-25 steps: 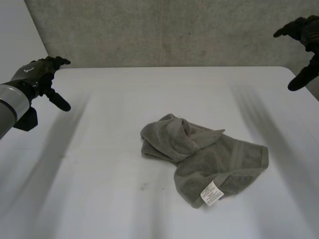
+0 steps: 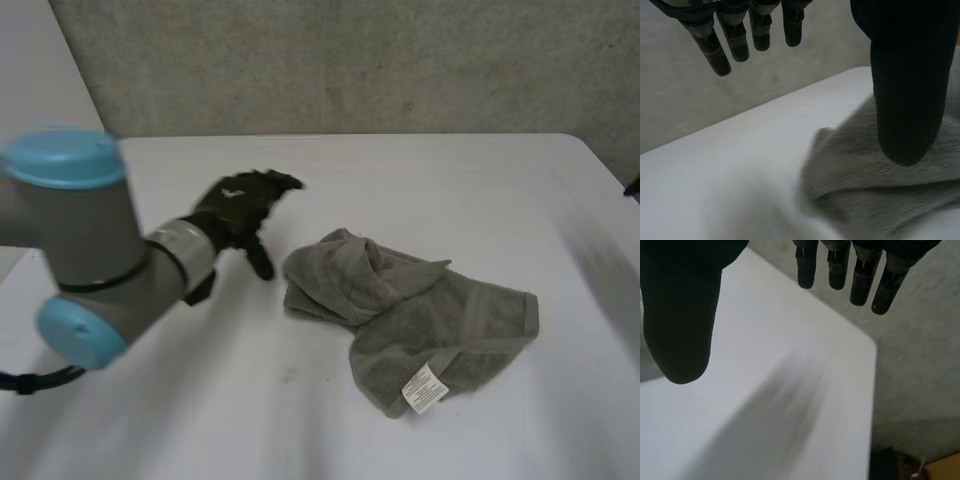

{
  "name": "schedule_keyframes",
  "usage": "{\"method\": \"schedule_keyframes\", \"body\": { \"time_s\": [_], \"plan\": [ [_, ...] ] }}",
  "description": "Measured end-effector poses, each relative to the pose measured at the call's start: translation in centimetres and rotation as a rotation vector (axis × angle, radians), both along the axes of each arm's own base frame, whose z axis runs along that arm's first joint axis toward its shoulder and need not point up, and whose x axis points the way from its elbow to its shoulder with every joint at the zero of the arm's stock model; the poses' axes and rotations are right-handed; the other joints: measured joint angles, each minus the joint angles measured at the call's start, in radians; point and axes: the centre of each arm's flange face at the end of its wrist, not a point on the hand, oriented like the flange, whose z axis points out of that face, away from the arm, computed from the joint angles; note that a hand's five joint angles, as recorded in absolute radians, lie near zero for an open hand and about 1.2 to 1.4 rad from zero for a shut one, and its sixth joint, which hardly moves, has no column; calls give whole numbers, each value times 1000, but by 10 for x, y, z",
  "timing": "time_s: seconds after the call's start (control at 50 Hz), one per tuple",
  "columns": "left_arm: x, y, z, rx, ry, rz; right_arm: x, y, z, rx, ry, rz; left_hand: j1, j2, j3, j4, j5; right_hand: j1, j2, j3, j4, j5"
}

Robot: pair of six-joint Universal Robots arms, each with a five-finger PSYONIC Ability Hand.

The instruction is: Fold the towel.

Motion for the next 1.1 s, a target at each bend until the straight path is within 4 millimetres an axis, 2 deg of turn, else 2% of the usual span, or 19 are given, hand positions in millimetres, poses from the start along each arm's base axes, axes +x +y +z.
{"method": "schedule_keyframes", "body": {
  "time_s": [0.04,0.06,0.1,0.12,0.24,0.42,0.58,0.6,0.62,0.66,0.68,0.72,0.74,0.78,0.86,0.94,1.02,1.06,1.1],
  "plan": [
    [-15,7,-4,0,0,-40,-1,5,-9,30,-16,17,3,2,3,1,0,0,0,0,0,0],
    [-15,7,-4,0,0,-40,-1,5,-9,30,-16,17,3,2,3,1,0,0,0,0,0,0],
    [-35,17,-10,-1,-1,-94,0,14,-24,76,-45,64,12,7,8,7,0,0,0,0,0,0],
    [-39,19,-12,-2,-2,-104,1,16,-27,84,-50,77,16,12,12,11,0,0,0,0,0,0],
    [-71,31,-28,-36,-38,-180,20,41,-58,170,-117,240,66,60,60,60,40,0,0,0,0,0],
    [-79,18,-45,-157,-180,-110,46,68,-86,260,-212,379,204,199,199,198,174,0,0,0,0,0],
    [-76,11,-48,-213,-256,-71,79,83,-103,293,-225,493,533,519,519,518,494,50,53,63,47,57],
    [-76,11,-47,-216,-259,-70,83,85,-105,293,-223,508,555,548,547,542,518,140,145,160,139,141],
    [-76,11,-47,-216,-260,-69,85,86,-106,293,-222,515,572,568,568,564,539,140,145,160,139,141],
    [-75,11,-47,-219,-262,-69,94,88,-110,292,-218,542,639,635,634,634,609,340,388,384,363,355],
    [-75,11,-46,-220,-261,-68,97,89,-111,291,-217,552,741,728,727,727,701,412,473,463,442,431],
    [-75,11,-44,-222,-259,-65,102,89,-113,284,-216,564,875,879,865,869,841,629,714,698,679,654],
    [-75,10,-43,-224,-257,-62,106,88,-113,276,-217,569,905,927,921,927,895,761,886,881,864,843],
    [-74,9,-41,-228,-255,-53,108,85,-112,263,-218,567,921,955,948,955,917,783,947,958,943,916],
    [-69,3,-28,-249,-245,-5,108,68,-103,204,-221,527,956,1012,1003,1012,957,783,951,971,959,921],
    [-53,-11,0,-285,-224,104,102,40,-79,96,-227,429,963,1028,1019,1031,971,783,951,971,961,921],
    [-23,-26,36,-310,-190,245,95,9,-39,-44,-278,287,967,1031,1024,1036,972,783,951,971,961,921],
    [-14,-28,43,-307,-182,275,94,3,-30,-72,-299,258,967,1032,1026,1036,972,783,951,971,961,921],
    [3,-31,53,-291,-164,326,94,-4,-19,-99,-329,228,967,1033,1026,1037,972,783,951,971,961,922]
  ]
}}
